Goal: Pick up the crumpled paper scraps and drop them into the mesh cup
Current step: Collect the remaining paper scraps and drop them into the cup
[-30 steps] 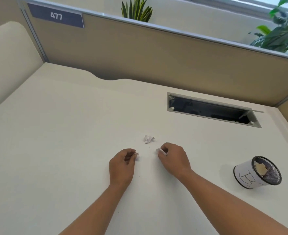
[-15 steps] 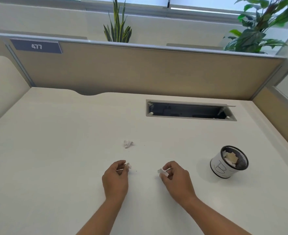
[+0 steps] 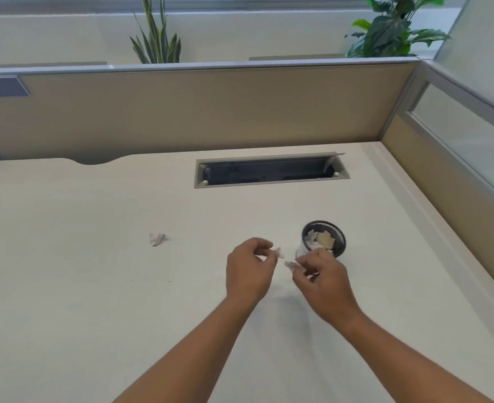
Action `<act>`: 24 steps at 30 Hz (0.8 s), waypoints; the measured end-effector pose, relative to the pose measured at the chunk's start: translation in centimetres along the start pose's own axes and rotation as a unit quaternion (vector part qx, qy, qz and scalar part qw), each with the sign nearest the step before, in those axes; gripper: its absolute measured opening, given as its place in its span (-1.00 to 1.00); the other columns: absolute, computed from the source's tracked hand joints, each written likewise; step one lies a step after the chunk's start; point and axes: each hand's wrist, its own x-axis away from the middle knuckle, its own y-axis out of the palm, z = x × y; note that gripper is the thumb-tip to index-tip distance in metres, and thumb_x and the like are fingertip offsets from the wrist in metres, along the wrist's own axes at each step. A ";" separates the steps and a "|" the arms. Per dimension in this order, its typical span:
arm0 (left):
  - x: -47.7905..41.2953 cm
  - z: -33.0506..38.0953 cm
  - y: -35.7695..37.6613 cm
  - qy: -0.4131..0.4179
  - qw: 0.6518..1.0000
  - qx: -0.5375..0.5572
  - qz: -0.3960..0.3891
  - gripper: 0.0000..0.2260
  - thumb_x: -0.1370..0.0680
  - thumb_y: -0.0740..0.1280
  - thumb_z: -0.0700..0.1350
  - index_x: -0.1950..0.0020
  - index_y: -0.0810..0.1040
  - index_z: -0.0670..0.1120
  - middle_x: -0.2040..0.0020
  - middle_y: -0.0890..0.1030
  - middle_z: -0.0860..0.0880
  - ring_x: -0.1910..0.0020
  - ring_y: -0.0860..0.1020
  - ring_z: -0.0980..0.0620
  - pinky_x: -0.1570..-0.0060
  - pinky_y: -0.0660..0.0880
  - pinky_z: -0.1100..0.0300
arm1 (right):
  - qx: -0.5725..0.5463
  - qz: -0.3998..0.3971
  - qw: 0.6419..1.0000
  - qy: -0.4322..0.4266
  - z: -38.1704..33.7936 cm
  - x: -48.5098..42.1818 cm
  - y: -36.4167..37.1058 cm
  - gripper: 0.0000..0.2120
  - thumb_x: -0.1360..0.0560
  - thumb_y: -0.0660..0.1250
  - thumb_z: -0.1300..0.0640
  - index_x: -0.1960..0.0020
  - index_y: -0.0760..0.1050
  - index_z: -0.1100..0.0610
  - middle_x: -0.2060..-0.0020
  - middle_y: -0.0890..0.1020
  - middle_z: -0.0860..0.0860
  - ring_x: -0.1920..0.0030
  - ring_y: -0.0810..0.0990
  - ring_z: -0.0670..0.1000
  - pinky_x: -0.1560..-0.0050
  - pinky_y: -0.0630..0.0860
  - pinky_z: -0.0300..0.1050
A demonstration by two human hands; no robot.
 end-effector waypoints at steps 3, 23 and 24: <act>-0.5 2.0 2.8 0.004 1.000 -0.023 -0.008 -0.90 -0.43 0.47 0.03 0.09 0.63 0.09 0.25 0.65 0.20 0.24 0.60 0.24 0.22 0.52 0.29 | 0.009 0.032 0.999 -0.001 1.0 -1.2 -3.0 -0.83 -0.45 0.46 0.07 0.21 0.60 -0.21 0.31 0.63 -0.14 0.31 0.59 -0.10 0.30 0.50 -0.32; -2.8 3.3 5.5 0.011 0.999 -0.009 0.044 -0.85 -0.49 0.41 0.10 0.04 0.64 0.07 0.22 0.64 0.20 0.33 0.55 0.30 0.28 0.44 0.33 | 0.037 0.071 0.997 -0.007 3.6 -6.0 -7.0 -0.73 -0.37 0.45 0.09 0.40 0.41 -0.02 0.31 0.52 -0.10 0.39 0.47 -0.10 0.34 0.36 -0.25; -2.9 2.7 5.0 0.008 0.999 -0.012 0.048 -0.85 -0.49 0.41 0.11 0.04 0.64 0.07 0.21 0.64 0.19 0.33 0.54 0.33 0.29 0.43 0.34 | 0.029 0.089 0.996 -0.012 3.4 -5.9 -7.0 -0.70 -0.37 0.44 0.08 0.42 0.36 -0.01 0.35 0.49 -0.09 0.41 0.43 -0.09 0.35 0.33 -0.23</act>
